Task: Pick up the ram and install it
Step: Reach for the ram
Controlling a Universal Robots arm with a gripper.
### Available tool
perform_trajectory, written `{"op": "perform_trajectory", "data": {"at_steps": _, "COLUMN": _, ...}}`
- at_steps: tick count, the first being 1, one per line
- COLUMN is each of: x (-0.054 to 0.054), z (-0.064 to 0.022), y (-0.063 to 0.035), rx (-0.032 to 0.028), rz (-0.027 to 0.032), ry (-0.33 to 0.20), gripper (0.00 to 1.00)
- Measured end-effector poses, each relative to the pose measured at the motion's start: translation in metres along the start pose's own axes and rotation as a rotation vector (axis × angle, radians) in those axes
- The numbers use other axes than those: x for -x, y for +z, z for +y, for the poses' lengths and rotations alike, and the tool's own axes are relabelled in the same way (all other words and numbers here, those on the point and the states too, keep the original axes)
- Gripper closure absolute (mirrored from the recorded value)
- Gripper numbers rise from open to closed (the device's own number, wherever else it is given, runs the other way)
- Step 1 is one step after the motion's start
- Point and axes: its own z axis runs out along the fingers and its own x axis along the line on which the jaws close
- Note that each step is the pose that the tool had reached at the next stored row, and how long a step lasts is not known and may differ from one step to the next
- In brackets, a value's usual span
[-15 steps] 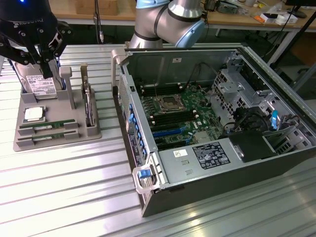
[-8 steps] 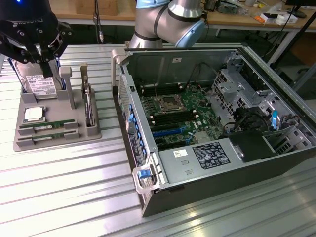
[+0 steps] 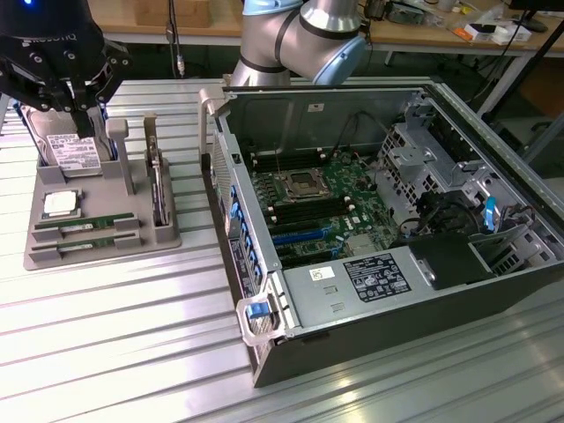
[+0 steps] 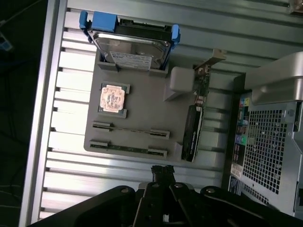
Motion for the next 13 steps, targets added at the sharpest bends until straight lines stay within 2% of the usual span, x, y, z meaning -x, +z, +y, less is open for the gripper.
{"op": "perform_trajectory", "data": {"at_steps": 13, "x": 0.0000, "z": 0.0000, "y": 0.0000, "rx": -0.0014, "rz": -0.0018, "ry": 0.028, "gripper": 0.89}}
